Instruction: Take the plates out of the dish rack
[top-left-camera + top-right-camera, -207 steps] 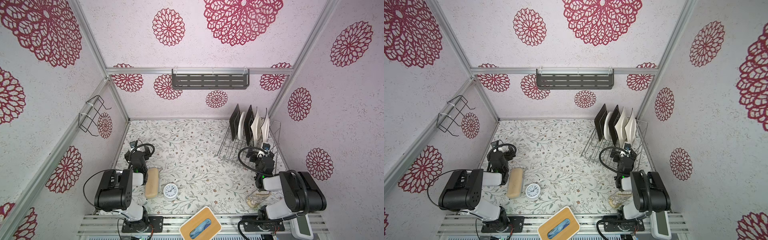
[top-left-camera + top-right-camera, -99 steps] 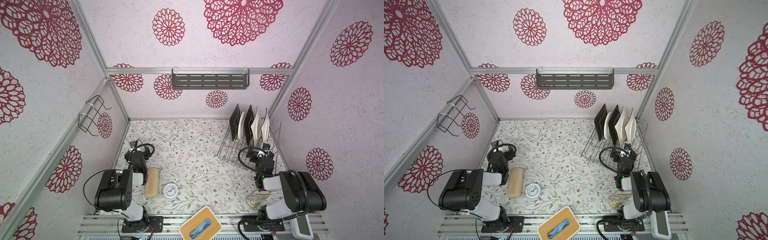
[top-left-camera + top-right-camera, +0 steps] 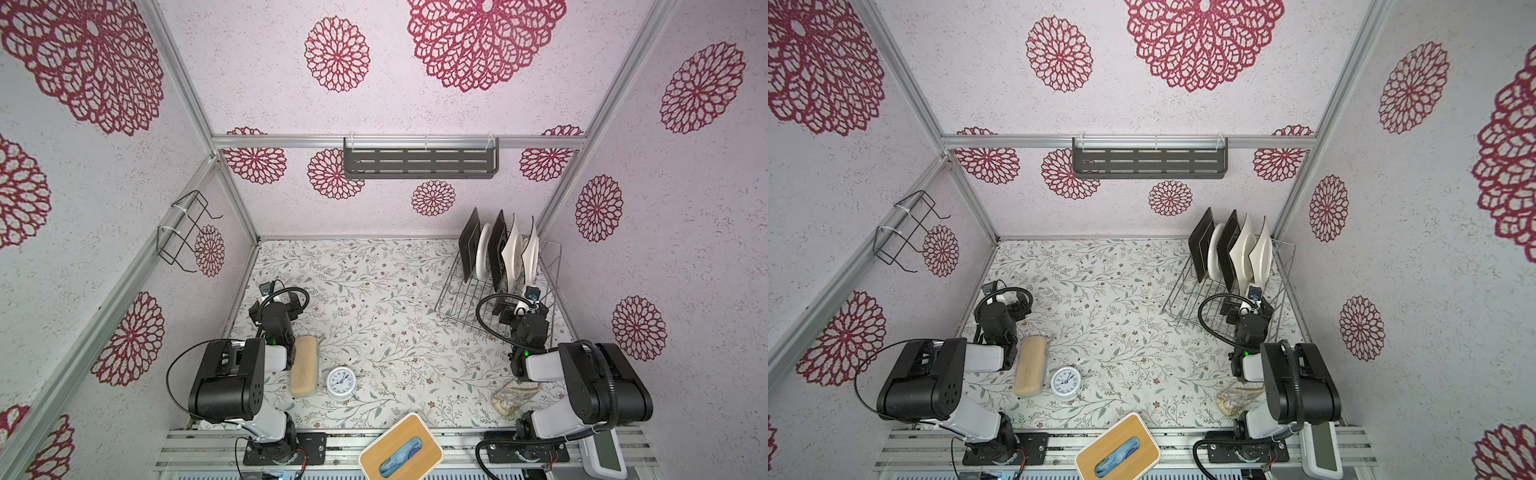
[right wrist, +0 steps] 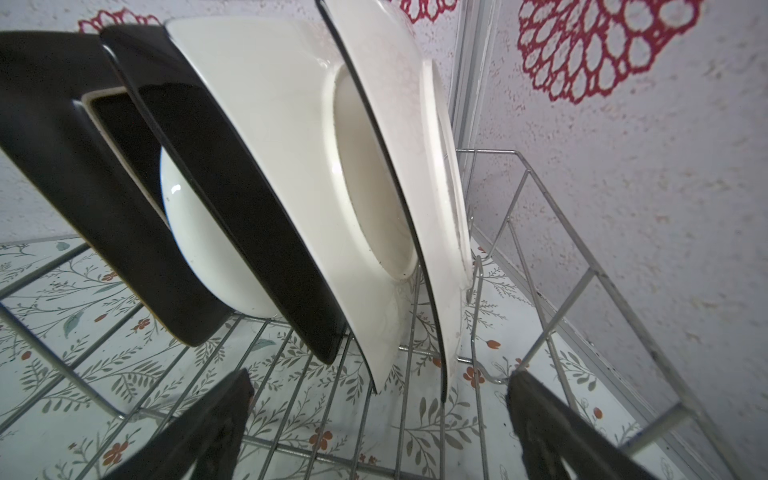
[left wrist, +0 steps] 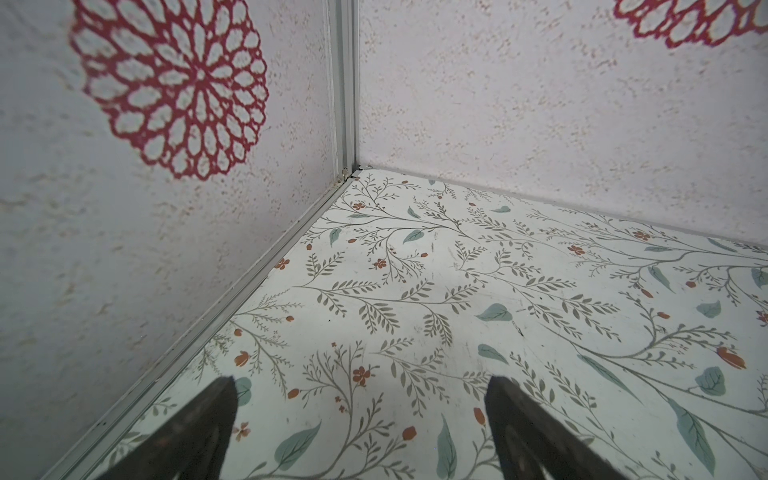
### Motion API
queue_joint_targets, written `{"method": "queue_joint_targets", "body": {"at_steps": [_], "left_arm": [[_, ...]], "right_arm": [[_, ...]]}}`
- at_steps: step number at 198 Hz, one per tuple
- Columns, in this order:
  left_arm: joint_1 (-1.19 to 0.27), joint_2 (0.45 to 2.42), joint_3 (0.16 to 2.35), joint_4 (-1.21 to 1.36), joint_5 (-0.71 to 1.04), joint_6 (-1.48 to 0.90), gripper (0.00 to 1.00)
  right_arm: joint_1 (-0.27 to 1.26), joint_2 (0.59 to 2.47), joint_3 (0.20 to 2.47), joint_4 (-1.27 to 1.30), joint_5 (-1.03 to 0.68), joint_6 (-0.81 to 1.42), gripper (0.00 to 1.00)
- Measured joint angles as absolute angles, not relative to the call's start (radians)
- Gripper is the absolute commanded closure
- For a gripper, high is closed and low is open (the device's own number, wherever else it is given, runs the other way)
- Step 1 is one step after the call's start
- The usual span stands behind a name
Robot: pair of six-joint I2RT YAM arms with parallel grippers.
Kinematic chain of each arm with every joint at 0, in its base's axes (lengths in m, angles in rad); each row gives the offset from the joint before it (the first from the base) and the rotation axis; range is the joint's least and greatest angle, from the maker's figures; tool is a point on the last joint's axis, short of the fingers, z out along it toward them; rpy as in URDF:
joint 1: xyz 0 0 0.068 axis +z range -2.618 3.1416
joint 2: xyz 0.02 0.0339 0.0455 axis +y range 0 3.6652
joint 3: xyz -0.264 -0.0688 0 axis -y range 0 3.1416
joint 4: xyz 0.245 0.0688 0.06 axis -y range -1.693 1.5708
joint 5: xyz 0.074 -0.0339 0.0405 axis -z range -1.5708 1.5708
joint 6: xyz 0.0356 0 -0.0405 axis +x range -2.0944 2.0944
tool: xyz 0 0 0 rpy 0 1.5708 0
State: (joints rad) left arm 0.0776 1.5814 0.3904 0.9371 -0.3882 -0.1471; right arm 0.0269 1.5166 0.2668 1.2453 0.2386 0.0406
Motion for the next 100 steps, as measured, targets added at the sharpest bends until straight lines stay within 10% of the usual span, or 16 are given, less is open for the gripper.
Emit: {"method": "queue_joint_targets", "body": {"at_steps": [100], "left_arm": [[0.090, 1.576, 0.397, 0.969, -0.219, -0.105, 0.03]], "right_arm": [[0.027, 1.517, 0.267, 1.246, 0.239, 0.041, 0.01]]}}
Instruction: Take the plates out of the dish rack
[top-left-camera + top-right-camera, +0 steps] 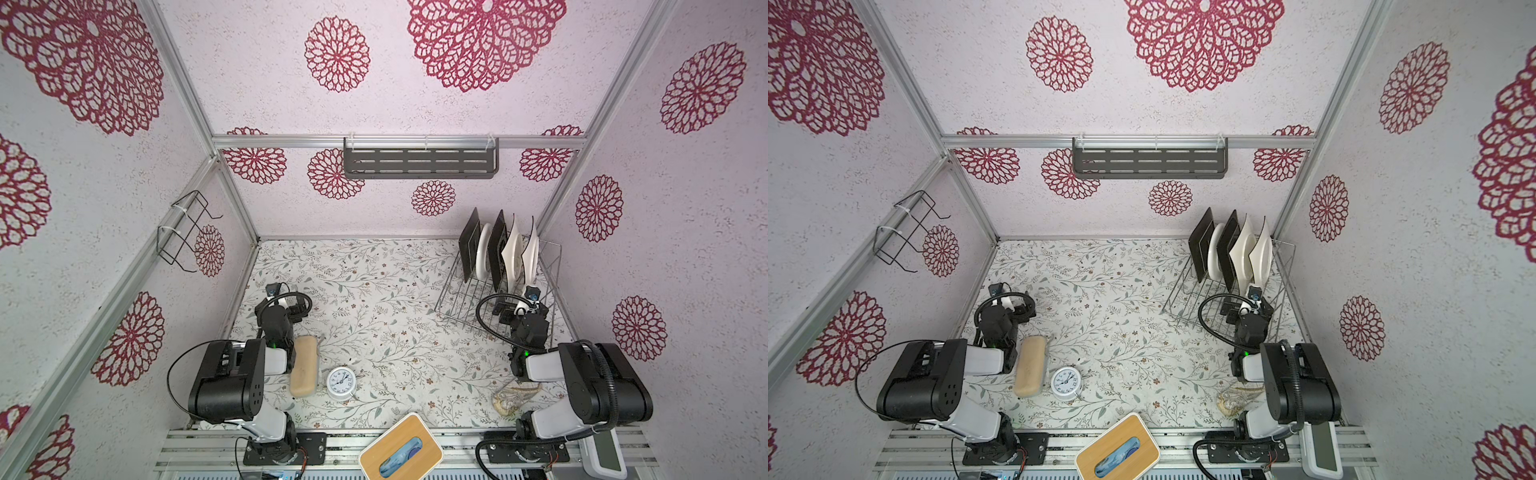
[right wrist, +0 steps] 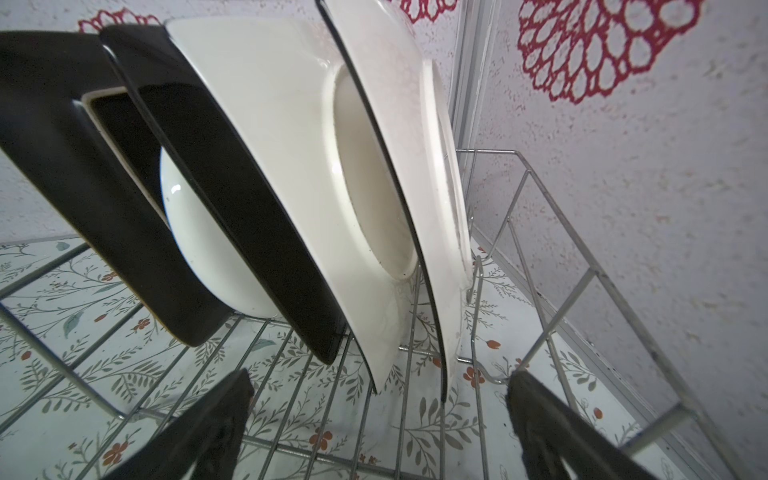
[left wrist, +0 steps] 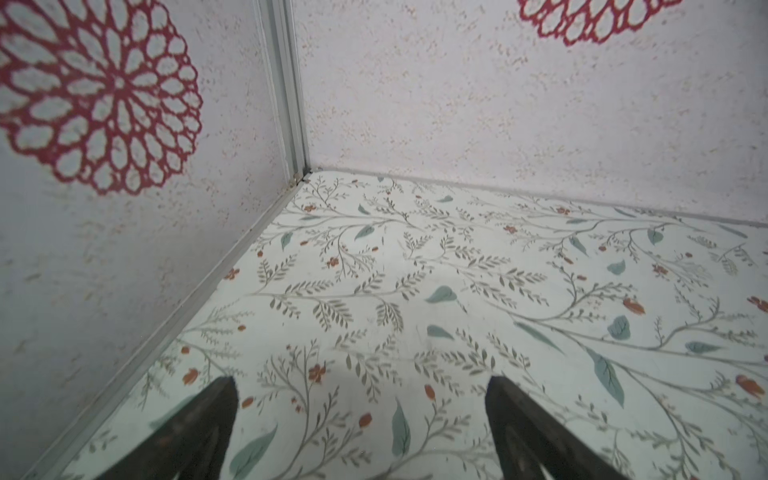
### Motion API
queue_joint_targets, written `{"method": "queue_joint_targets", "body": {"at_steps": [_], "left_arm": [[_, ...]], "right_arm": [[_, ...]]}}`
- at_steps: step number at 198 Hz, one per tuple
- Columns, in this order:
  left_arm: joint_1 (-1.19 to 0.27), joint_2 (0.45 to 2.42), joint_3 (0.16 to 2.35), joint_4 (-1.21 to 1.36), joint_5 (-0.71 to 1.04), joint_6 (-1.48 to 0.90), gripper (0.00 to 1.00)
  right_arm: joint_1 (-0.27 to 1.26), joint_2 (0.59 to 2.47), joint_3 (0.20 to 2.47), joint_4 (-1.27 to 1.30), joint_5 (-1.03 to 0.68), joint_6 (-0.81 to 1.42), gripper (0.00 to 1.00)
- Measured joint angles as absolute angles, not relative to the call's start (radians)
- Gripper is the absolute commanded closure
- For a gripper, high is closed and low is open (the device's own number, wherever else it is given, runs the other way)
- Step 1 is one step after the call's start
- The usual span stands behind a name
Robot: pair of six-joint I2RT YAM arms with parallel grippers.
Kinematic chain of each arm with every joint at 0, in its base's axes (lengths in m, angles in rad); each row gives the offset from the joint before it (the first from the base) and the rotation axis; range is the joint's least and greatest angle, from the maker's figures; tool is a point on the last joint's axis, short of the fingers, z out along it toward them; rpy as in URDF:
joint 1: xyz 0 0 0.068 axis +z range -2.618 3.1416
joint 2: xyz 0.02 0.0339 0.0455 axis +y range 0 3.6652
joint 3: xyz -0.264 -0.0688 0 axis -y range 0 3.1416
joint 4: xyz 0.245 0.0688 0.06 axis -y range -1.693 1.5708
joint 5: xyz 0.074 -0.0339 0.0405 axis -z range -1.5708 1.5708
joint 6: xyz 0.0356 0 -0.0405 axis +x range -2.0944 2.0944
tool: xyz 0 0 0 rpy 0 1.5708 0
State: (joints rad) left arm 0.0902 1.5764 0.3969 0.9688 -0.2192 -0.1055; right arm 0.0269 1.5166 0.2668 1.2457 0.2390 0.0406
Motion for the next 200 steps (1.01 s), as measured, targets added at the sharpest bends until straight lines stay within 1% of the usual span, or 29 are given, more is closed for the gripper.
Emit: {"method": "queue_joint_targets", "body": {"at_steps": [65, 131, 145, 166, 200], "left_arm": [[0.107, 1.571, 0.418, 0.902, -0.218, -0.124, 0.03], [0.107, 1.571, 0.418, 0.897, -0.221, -0.125, 0.03], [0.096, 1.563, 0.413, 0.897, -0.248, -0.124, 0.03], [0.076, 1.501, 0.394, 0.880, -0.303, -0.123, 0.03], [-0.012, 1.371, 0.394, 0.835, -0.434, -0.090, 0.03]], "right_arm": [[0.027, 1.517, 0.267, 1.246, 0.239, 0.041, 0.01], [0.027, 1.515, 0.267, 1.245, 0.234, 0.038, 0.01], [0.027, 1.499, 0.266, 1.217, 0.231, 0.034, 0.01], [0.027, 1.429, 0.257, 1.140, 0.229, 0.033, 0.01], [0.027, 1.307, 0.248, 1.036, 0.222, 0.025, 0.01]]}}
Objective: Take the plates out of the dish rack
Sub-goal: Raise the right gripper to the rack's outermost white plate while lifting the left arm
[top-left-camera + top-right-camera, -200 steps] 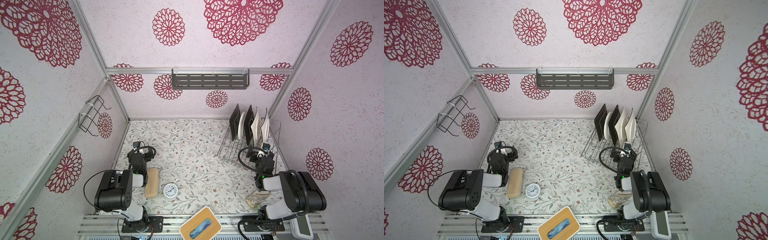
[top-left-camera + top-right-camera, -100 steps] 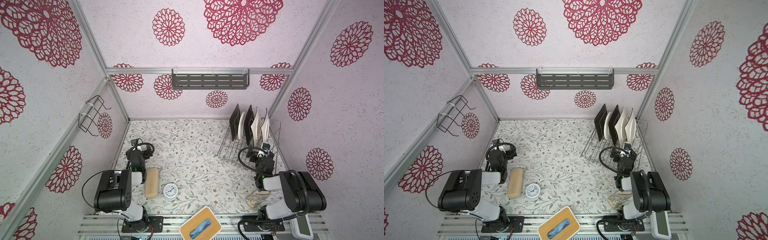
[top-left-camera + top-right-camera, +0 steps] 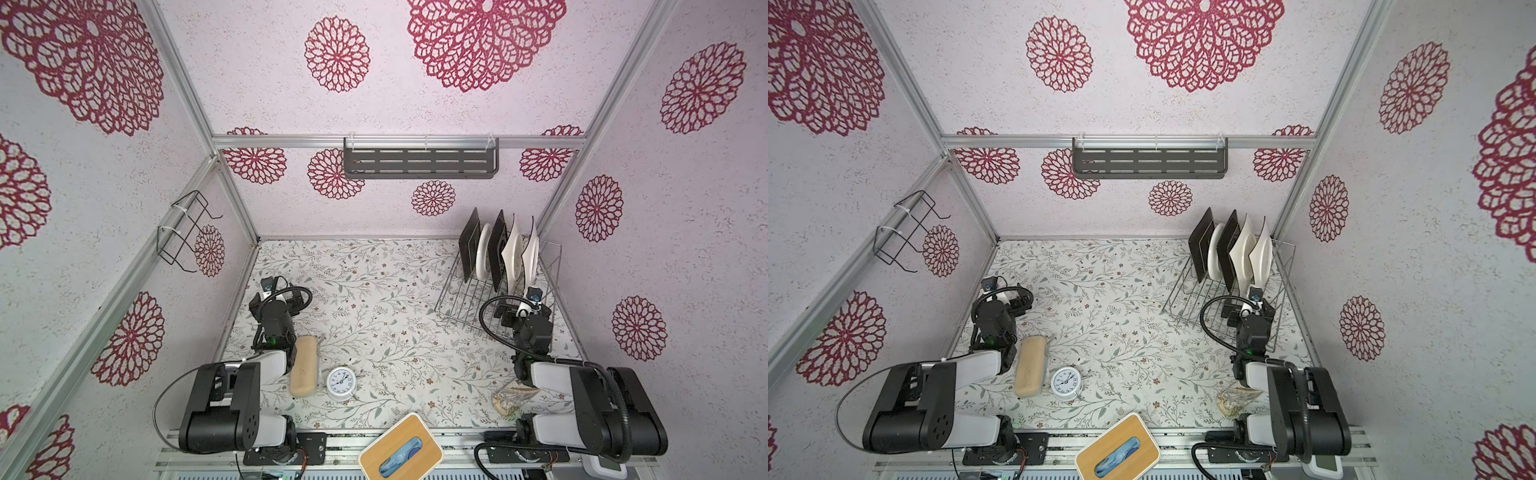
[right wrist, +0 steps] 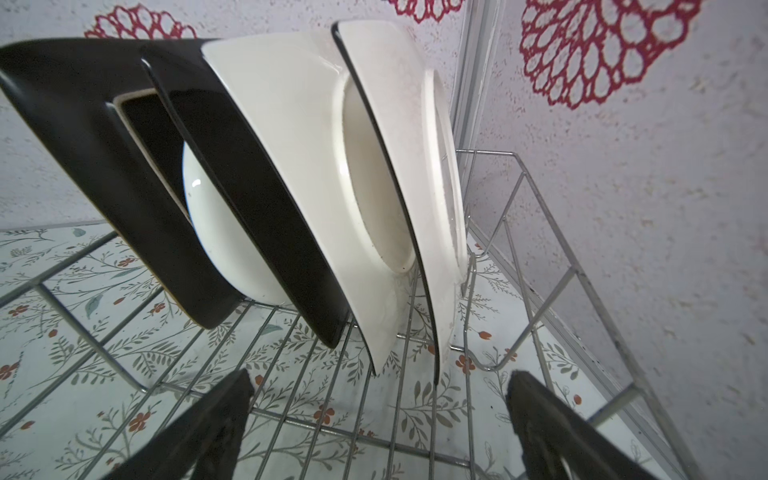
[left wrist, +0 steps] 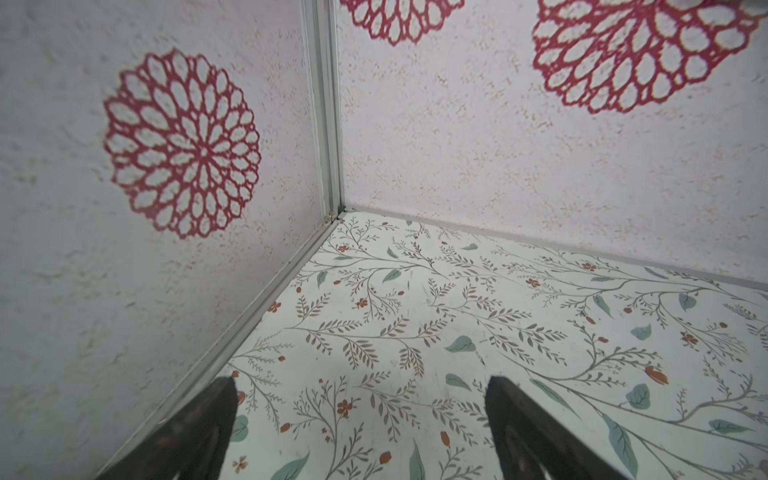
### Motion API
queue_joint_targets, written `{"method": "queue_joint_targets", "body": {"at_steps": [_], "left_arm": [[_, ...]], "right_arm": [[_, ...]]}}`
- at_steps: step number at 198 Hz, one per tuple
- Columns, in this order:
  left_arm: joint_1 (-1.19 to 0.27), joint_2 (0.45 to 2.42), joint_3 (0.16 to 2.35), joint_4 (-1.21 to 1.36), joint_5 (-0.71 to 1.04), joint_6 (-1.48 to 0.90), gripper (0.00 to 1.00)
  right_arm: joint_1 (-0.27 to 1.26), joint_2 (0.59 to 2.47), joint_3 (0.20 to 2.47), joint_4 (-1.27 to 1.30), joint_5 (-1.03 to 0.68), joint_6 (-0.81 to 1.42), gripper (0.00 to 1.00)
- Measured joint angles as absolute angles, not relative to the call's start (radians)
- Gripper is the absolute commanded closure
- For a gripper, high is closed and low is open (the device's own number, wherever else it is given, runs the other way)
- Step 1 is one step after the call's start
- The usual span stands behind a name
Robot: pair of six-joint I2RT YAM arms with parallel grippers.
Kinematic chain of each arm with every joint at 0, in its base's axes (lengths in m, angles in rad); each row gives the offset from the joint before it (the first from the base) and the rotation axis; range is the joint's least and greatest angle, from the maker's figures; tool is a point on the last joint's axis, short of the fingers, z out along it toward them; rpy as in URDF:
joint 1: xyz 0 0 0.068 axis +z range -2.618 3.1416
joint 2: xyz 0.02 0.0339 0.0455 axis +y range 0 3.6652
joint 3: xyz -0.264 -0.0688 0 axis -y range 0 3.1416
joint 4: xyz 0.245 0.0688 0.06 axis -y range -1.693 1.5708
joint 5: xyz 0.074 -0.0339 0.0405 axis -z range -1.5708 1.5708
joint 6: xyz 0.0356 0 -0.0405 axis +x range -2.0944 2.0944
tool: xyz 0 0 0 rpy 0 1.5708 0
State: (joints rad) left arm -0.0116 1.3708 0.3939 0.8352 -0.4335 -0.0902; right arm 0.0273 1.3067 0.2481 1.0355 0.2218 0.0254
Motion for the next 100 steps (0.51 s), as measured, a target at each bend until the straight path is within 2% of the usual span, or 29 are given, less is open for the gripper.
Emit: {"method": "queue_joint_targets", "body": {"at_steps": [36, 100], "left_arm": [[-0.088, 1.266, 0.456, 0.656, -0.533, -0.113, 0.03], [-0.152, 1.089, 0.558, 0.284, -0.498, -0.340, 0.03]], "right_arm": [[0.030, 1.181, 0.281, 0.852, 0.221, 0.026, 0.01], [0.086, 0.984, 0.437, 0.508, 0.246, 0.053, 0.01]]}}
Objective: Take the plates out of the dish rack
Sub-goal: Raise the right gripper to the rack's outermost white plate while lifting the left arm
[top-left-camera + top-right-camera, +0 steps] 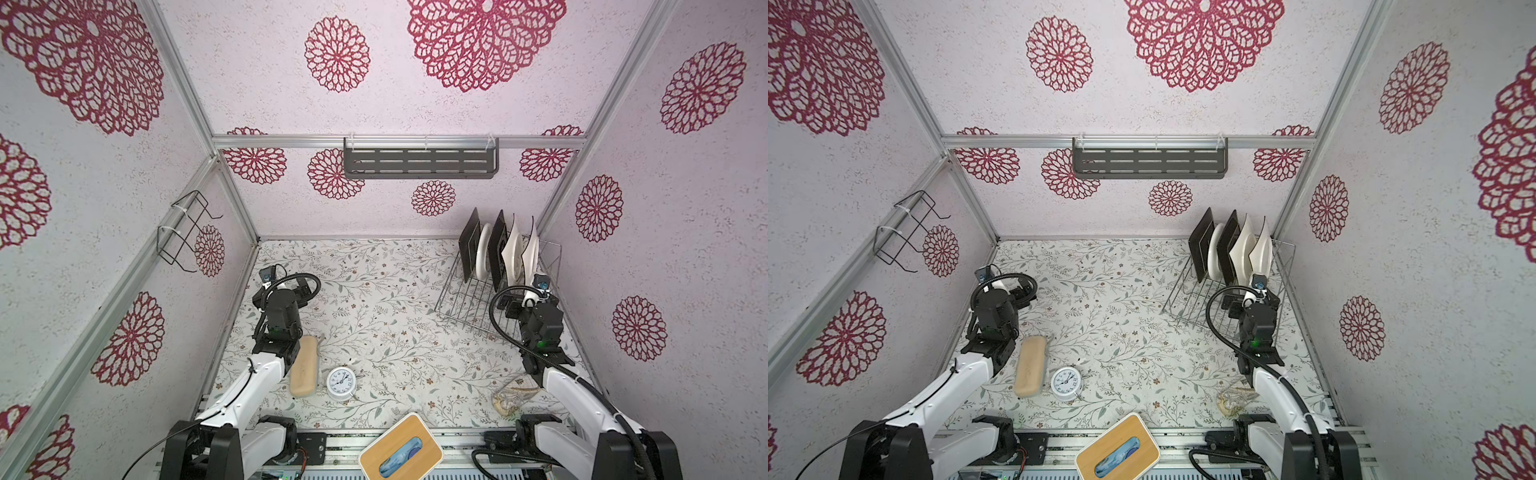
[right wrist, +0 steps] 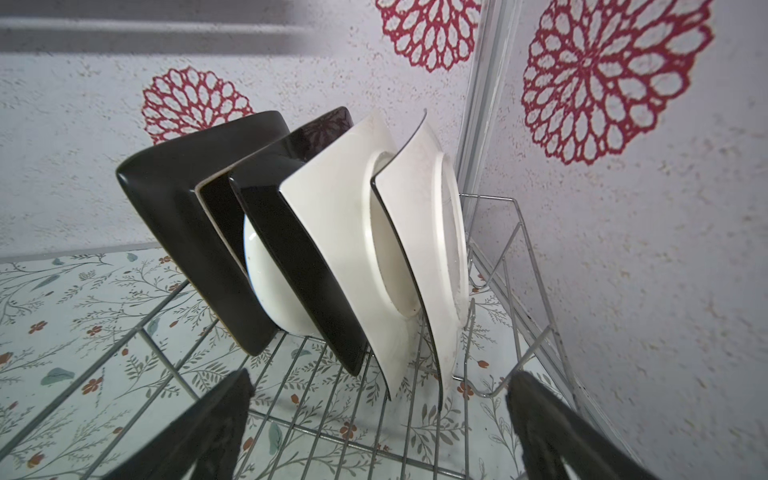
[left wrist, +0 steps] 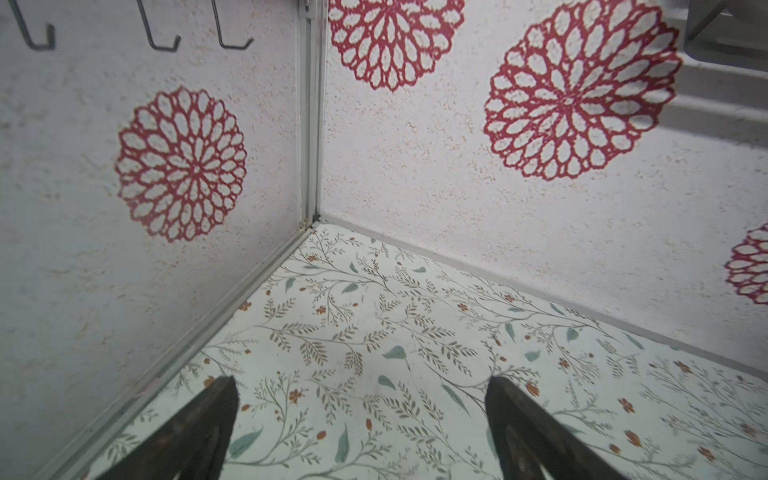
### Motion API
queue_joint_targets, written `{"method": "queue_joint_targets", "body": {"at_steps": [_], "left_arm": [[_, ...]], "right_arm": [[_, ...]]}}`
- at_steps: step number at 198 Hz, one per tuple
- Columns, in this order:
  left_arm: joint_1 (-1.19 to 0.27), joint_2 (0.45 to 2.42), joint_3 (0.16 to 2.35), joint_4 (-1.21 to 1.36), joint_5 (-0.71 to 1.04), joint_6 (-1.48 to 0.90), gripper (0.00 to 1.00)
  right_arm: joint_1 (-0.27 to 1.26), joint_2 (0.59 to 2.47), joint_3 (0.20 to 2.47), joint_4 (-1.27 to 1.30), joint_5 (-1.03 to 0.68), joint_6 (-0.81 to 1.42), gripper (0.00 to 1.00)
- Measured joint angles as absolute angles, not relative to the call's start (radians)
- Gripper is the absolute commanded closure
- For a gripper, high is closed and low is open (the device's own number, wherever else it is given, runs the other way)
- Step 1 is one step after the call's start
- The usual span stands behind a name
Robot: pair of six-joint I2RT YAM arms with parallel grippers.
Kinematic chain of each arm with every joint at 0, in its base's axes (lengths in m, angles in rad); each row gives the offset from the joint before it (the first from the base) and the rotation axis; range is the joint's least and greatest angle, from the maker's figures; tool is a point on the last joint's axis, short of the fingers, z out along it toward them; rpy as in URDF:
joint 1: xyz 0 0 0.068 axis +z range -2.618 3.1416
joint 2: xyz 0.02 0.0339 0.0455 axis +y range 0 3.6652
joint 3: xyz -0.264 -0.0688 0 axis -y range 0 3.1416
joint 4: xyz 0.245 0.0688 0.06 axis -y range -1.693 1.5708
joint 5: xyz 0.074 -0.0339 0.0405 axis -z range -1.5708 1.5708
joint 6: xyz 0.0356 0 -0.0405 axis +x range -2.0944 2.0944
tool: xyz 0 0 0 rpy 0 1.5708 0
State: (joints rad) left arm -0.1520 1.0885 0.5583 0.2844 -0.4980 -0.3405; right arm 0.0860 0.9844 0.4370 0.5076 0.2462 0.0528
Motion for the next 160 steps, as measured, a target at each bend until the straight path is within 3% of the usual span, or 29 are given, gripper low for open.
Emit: {"method": "queue_joint_targets", "body": {"at_steps": [78, 160], "left_arm": [[-0.258, 1.089, 0.626, 0.021, -0.372, -0.535, 0.03], [-0.310, 1.193, 0.707, -0.040, -0.265, -0.643, 0.03]], "right_arm": [[0.177, 1.042, 0.802, -0.020, 0.353, 0.292, 0.01], [0.249, 1.246, 1.052, -0.326, 0.503, 0.356, 0.01]]}}
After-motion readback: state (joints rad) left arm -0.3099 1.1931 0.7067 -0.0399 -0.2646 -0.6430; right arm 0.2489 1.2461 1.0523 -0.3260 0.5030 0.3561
